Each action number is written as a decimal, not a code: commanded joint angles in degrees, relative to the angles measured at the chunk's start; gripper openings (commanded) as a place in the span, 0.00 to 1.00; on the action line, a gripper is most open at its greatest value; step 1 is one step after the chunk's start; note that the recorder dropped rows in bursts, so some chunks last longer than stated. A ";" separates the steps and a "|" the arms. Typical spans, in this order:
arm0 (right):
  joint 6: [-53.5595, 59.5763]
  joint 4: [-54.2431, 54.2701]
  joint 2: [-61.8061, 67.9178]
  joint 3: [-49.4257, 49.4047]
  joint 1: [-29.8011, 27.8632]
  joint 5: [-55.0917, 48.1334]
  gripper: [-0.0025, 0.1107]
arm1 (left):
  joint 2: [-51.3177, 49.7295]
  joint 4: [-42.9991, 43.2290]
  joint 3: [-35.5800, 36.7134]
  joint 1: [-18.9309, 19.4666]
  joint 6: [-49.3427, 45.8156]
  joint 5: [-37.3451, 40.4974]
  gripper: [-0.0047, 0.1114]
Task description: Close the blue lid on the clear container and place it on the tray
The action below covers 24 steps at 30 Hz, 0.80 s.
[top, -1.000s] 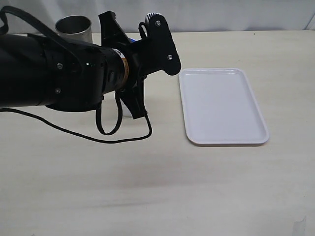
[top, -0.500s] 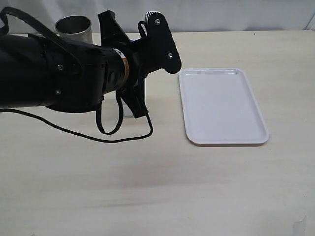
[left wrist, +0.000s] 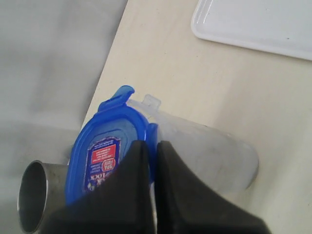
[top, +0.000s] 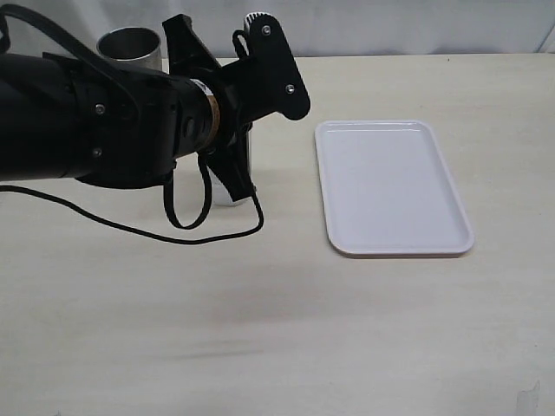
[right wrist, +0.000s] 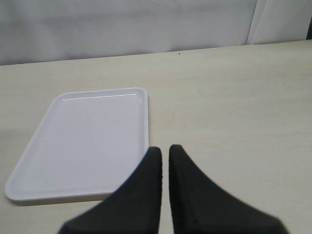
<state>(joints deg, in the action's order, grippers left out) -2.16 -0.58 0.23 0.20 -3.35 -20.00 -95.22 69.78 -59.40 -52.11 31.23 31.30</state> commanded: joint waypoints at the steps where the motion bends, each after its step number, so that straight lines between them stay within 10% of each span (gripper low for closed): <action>1: -0.05 0.08 -0.23 -0.20 -0.44 0.15 0.07 | 0.42 -0.43 -0.08 0.14 0.75 -0.54 0.04; 24: -0.05 0.08 -0.23 -0.20 -0.44 0.15 0.07 | 0.42 -0.43 -0.08 0.14 6.29 -2.89 0.04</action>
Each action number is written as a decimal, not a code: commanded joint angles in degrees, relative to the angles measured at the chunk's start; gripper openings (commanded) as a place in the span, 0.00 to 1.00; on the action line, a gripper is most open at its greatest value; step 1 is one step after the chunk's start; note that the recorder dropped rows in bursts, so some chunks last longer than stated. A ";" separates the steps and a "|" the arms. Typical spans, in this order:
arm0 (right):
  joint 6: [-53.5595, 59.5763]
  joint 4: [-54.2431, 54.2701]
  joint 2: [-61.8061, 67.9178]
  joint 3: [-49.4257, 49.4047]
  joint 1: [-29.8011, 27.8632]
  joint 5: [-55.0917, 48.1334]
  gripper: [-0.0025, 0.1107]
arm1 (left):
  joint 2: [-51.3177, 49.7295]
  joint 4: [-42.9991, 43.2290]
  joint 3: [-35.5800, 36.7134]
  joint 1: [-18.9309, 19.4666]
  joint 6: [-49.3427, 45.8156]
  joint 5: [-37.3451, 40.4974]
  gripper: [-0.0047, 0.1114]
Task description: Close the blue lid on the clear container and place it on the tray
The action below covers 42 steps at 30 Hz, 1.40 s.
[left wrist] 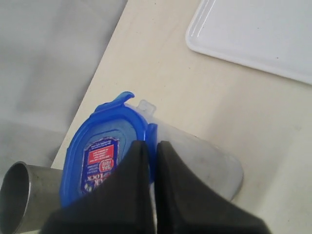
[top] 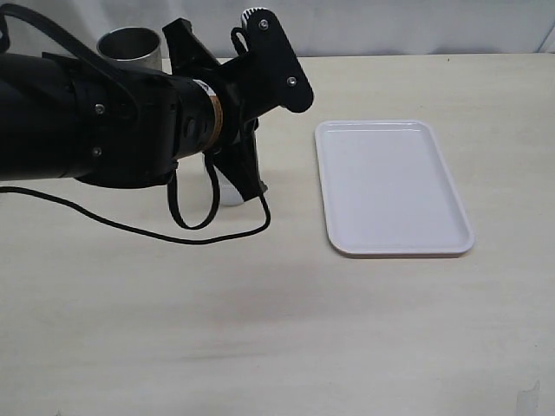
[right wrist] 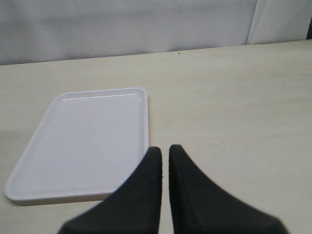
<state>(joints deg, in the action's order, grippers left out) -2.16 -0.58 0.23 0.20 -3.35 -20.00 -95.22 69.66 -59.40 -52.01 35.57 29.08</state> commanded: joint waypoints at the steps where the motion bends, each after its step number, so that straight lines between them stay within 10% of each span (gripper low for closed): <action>1: -0.05 0.08 -0.23 -0.20 -0.44 0.15 0.07 | 0.42 -0.31 -0.08 0.05 2.27 -0.68 0.04; 20: -0.05 0.08 -0.23 -0.20 -0.44 0.15 0.07 | 0.42 0.07 -0.08 0.05 3.42 -1.16 0.04; 42: -0.05 0.08 -0.23 -0.20 -0.44 0.15 0.07 | 0.42 -2.61 -0.08 -0.05 3.42 0.32 0.58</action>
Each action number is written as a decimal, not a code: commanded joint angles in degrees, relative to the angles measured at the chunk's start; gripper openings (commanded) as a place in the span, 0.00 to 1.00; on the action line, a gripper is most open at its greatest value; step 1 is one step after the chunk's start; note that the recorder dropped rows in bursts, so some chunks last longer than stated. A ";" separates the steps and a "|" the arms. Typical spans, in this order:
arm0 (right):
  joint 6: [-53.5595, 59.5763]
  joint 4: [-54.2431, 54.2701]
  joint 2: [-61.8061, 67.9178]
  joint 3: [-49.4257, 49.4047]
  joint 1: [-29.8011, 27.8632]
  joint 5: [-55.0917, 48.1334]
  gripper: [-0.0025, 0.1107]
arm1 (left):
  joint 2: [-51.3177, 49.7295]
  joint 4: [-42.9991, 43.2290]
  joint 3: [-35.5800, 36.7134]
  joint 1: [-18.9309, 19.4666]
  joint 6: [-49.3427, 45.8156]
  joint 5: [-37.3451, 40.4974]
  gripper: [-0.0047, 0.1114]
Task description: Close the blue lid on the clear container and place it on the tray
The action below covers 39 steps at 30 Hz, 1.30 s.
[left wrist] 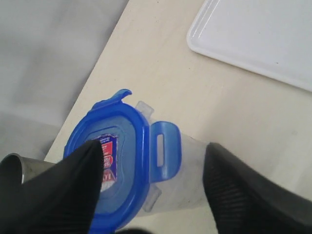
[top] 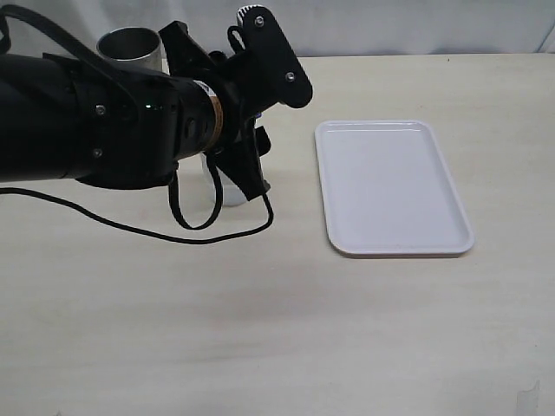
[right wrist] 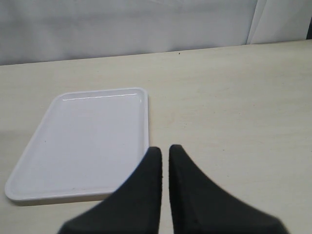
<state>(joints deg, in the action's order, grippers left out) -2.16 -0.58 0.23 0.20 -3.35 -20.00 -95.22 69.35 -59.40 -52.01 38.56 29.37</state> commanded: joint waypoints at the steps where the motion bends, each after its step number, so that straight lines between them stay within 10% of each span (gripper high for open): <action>1: -0.05 0.08 -0.23 -0.20 -0.44 0.15 0.07 | 0.42 -3.10 -0.08 -0.05 0.15 -0.39 0.58; 39: -0.05 0.08 -0.23 -0.20 -0.44 0.15 0.07 | 0.42 -11.57 -0.08 -0.05 -14.65 5.15 0.58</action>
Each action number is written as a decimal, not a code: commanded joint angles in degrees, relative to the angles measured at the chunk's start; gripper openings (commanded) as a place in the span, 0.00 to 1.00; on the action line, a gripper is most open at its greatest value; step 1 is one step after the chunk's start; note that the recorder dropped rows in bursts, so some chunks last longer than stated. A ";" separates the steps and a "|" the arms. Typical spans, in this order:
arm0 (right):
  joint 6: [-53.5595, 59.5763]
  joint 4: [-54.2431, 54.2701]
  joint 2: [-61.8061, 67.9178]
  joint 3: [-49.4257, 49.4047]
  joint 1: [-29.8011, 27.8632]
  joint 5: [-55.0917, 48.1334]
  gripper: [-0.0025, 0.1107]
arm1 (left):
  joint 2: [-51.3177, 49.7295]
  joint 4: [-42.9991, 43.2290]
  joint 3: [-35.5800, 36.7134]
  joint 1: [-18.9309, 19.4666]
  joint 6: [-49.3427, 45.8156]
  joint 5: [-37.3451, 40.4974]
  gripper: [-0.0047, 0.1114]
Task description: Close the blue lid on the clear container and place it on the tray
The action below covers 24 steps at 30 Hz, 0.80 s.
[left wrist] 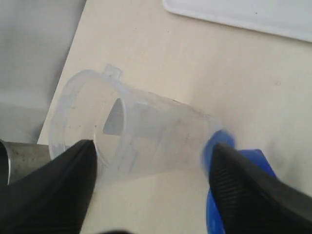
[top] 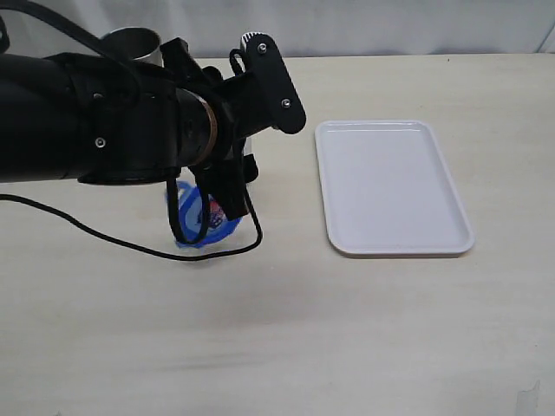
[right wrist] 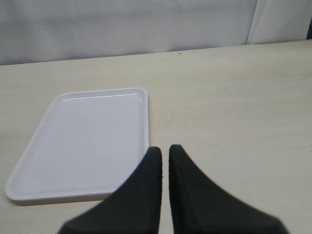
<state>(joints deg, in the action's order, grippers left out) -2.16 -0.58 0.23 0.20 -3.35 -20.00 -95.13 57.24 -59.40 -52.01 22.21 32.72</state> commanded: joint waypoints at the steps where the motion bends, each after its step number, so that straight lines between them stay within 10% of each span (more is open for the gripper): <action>1: -0.05 0.08 -0.23 -0.20 -0.44 0.15 0.07 | 0.33 0.34 -0.08 -0.05 2.10 2.19 0.58; 11: -0.05 0.08 -0.23 -0.20 -0.44 0.15 0.07 | 10.92 -14.28 2.63 -0.05 2.09 5.64 0.47; 24: -0.05 0.08 -0.23 -0.20 -0.44 0.15 0.07 | 31.02 -20.23 26.09 6.57 23.08 6.04 0.29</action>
<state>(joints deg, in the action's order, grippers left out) -2.16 -0.58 0.23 0.20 -3.35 -20.00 -64.90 38.42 -36.95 -48.38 41.57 40.00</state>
